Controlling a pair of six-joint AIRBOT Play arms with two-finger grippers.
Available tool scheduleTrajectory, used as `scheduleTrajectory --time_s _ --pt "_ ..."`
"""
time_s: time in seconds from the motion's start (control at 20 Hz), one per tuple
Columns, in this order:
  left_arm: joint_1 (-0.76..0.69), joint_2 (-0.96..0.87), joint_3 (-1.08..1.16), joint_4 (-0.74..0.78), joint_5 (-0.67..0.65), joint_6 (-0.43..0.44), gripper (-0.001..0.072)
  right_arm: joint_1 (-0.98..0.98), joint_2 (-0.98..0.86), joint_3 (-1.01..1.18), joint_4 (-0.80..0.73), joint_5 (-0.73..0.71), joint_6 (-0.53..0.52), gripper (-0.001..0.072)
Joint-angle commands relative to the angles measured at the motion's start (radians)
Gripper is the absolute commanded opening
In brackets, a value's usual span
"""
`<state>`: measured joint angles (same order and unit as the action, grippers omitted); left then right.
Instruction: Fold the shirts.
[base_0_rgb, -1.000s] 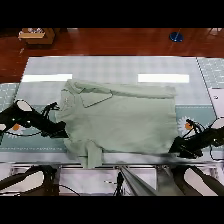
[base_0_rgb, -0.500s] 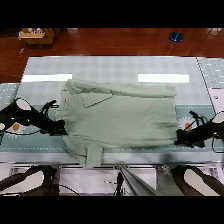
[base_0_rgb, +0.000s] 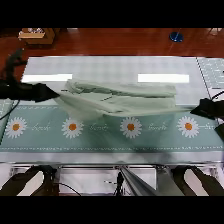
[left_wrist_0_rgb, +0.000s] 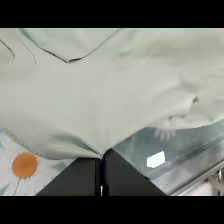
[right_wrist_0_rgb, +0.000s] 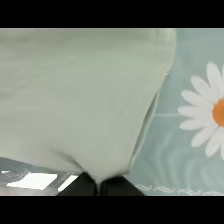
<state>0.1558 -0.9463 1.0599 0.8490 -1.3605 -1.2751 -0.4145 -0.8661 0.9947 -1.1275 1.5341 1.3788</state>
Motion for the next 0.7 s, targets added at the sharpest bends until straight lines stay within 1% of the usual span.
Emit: scheduleTrajectory --time_s 0.0,0.15,0.25,0.3,0.35,0.5,0.65 --pt "0.000 0.066 0.092 -0.034 -0.004 -0.021 0.0028 0.000 0.053 0.089 0.056 0.003 0.001 0.0025" --pt "-0.001 0.033 0.092 -0.034 -0.030 -0.032 0.0028 0.000 0.037 0.089 0.056 -0.022 0.002 0.0025" --pt "-0.001 0.016 0.092 -0.038 -0.081 -0.047 0.0027 0.000 0.031 0.089 0.066 -0.015 0.002 0.0025" --pt "-0.001 0.022 0.092 -0.042 -0.104 -0.046 0.0027 0.000 0.034 0.090 0.100 -0.018 0.000 0.0025" --pt "0.000 0.037 0.099 -0.042 -0.098 -0.046 0.0027 0.000 0.037 0.101 0.142 -0.031 -0.004 0.0025" --pt "0.000 0.085 0.229 -0.042 0.019 -0.035 0.0026 0.000 0.037 0.218 0.226 -0.117 -0.004 0.0025" --pt "0.000 0.092 0.489 -0.042 0.126 -0.035 0.0027 0.000 0.037 0.432 0.246 -0.203 -0.003 0.0025"
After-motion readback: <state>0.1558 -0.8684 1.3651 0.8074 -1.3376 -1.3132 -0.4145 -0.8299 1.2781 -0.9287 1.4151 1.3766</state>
